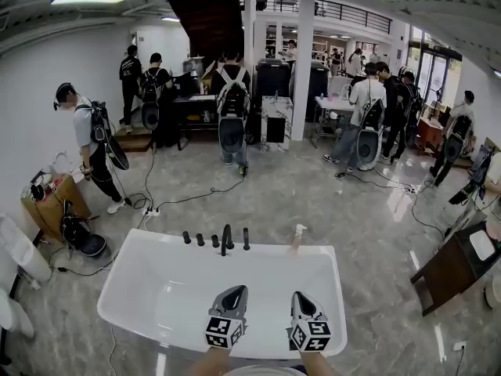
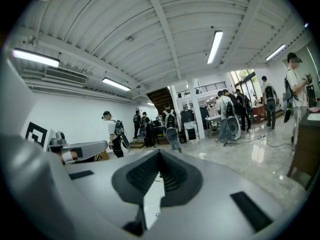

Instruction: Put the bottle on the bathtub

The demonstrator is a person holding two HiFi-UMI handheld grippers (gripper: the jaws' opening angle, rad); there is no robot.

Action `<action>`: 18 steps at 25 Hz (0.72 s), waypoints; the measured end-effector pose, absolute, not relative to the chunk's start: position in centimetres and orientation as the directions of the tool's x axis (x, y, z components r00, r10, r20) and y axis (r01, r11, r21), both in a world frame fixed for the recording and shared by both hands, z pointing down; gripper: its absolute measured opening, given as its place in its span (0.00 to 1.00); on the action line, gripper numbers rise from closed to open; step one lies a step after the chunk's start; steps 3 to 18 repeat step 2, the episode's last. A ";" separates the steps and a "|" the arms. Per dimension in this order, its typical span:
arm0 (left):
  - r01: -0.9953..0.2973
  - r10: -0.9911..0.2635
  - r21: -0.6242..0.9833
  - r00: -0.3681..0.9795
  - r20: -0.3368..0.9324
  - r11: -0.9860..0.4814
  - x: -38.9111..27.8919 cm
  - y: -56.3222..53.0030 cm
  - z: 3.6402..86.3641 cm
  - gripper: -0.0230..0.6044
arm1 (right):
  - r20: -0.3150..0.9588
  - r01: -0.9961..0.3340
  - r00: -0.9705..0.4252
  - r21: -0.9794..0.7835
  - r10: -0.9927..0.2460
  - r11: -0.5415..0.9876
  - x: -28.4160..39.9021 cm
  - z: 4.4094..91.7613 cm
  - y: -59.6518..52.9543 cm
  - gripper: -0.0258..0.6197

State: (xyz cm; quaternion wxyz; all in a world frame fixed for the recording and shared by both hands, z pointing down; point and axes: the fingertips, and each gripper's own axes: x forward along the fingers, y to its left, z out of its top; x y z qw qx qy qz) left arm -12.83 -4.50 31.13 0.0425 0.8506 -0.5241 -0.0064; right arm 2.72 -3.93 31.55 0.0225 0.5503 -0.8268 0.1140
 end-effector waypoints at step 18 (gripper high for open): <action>-0.888 -0.890 0.080 0.455 0.029 -0.452 -12.6 -4.6 30.7 0.05 | 0.163 -0.918 -0.386 -0.162 -0.908 0.362 2.8 31.2 -4.0 0.05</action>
